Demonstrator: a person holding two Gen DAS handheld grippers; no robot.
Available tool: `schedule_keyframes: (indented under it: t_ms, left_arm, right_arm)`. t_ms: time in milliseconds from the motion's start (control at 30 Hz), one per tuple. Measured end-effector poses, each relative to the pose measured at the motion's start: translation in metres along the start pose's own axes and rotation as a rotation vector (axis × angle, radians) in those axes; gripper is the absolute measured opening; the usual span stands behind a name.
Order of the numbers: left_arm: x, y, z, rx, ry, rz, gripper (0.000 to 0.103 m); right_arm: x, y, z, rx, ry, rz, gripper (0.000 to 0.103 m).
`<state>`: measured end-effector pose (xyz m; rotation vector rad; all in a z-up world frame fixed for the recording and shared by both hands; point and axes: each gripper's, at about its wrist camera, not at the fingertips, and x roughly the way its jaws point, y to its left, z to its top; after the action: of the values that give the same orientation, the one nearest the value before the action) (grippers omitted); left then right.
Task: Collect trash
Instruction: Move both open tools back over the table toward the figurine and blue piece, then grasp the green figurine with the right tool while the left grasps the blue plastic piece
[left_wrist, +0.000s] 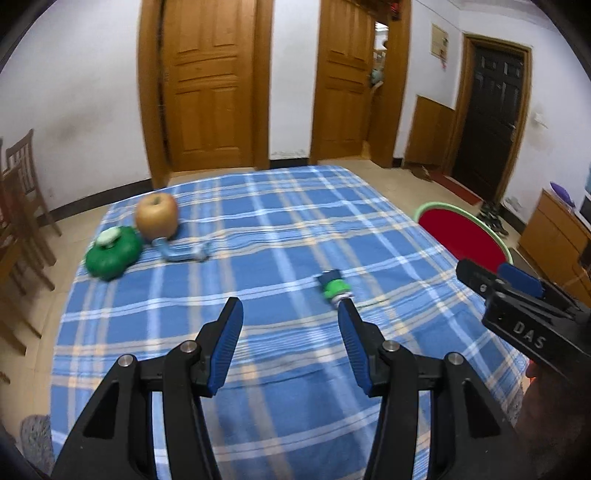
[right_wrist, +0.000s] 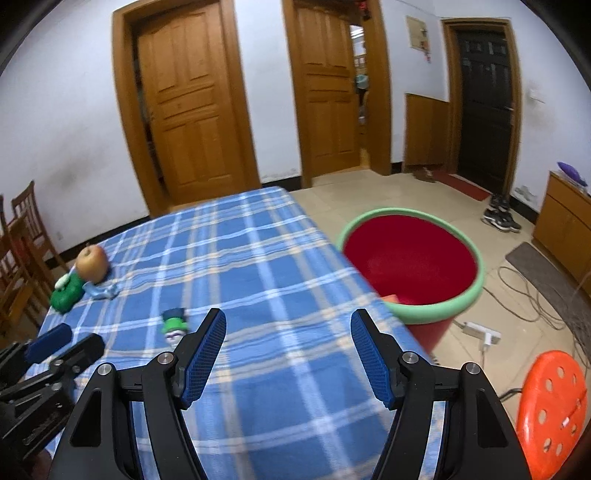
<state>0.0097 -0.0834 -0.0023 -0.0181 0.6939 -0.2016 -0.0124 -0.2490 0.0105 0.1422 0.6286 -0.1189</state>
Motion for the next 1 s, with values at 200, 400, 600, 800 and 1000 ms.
schedule_keyframes:
  t_ms: [200,400,600,800,1000]
  left_arm:
    - [-0.006,0.034,-0.008,-0.051,0.002,0.037,0.054]
    - [-0.009,0.072,-0.017,-0.089,0.021,0.094,0.055]
    - [-0.008,0.098,-0.016,-0.126,0.011,0.087,0.059]
    - [0.017,0.117,0.004,-0.17,0.018,0.034,0.077]
    - [0.064,0.127,0.032,-0.187,0.045,-0.034,0.092]
  right_arm:
    - [0.009,0.026,-0.001,-0.055,0.023,0.045,0.071]
    - [0.019,0.05,0.004,-0.09,0.028,0.095,0.071]
    - [0.043,0.069,0.012,-0.086,0.08,0.144,0.075]
    - [0.08,0.089,0.014,-0.175,0.162,0.097,0.075]
    - [0.109,0.087,0.001,-0.162,0.282,0.136,0.049]
